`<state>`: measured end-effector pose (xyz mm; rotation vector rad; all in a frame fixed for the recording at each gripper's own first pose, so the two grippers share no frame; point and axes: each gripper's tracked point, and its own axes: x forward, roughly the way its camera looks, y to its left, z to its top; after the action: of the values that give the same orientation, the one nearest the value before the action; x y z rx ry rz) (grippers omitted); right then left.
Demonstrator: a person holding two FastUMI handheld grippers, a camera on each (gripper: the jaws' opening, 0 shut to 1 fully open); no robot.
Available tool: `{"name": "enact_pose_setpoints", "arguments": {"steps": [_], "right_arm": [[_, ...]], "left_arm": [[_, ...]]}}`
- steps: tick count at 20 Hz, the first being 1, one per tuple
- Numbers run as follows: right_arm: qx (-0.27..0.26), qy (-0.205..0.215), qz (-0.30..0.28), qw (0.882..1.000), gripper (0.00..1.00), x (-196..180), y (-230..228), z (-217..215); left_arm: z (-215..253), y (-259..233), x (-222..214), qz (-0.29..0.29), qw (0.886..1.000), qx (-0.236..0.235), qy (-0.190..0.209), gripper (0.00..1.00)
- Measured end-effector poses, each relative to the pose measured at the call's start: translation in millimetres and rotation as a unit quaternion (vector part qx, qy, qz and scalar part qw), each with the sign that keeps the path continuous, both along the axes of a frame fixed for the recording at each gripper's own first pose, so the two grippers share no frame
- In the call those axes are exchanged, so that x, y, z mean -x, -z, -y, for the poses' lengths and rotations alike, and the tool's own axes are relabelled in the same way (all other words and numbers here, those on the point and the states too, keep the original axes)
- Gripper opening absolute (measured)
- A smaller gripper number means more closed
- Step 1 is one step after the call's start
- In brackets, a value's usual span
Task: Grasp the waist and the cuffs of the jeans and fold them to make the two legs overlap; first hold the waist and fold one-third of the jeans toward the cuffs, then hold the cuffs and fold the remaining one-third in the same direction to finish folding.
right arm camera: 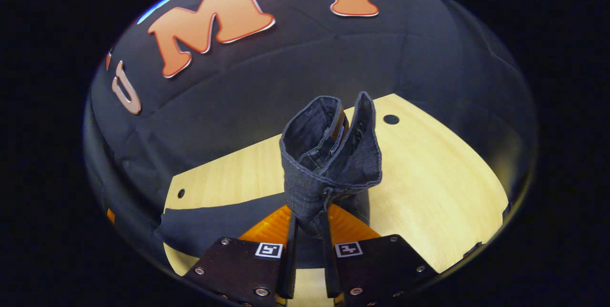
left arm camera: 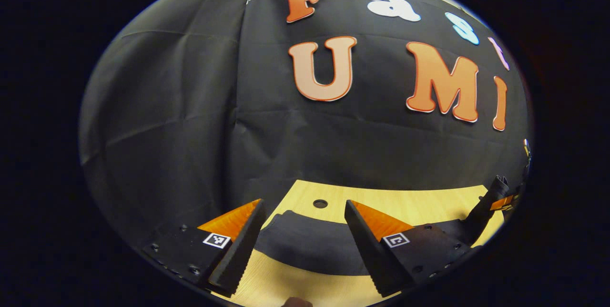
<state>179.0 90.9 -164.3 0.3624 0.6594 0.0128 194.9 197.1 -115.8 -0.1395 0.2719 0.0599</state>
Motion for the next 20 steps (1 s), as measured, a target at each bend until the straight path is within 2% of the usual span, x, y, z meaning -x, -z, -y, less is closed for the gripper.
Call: {"name": "enact_pose_setpoints", "arguments": {"steps": [8,11,14,16,19,20], "right_arm": [[0.016,-0.087,-0.015,0.996,0.26,12,18,-84],[0.036,-0.097,-0.031,0.994,0.26,13,38,-101],[0.041,-0.116,-0.084,0.989,0.25,27,63,-114],[0.043,-0.141,-0.092,0.985,0.34,33,72,-127],[0.005,-0.170,-0.098,0.981,0.69,45,70,-155],[0.006,-0.171,-0.097,0.980,0.73,46,70,-155]], "left_arm": [[-42,50,-16,-0.056,0.998,0.022,-0.031,0.99],[-38,94,-29,-0.116,0.992,0.041,-0.014,0.98],[-36,147,-39,-0.193,0.979,0.067,-0.007,0.99],[-34,180,-40,-0.243,0.967,0.077,-0.002,0.98],[-30,208,-46,-0.293,0.951,0.097,-0.004,0.98],[-30,212,-46,-0.308,0.945,0.114,-0.005,0.99]]}}
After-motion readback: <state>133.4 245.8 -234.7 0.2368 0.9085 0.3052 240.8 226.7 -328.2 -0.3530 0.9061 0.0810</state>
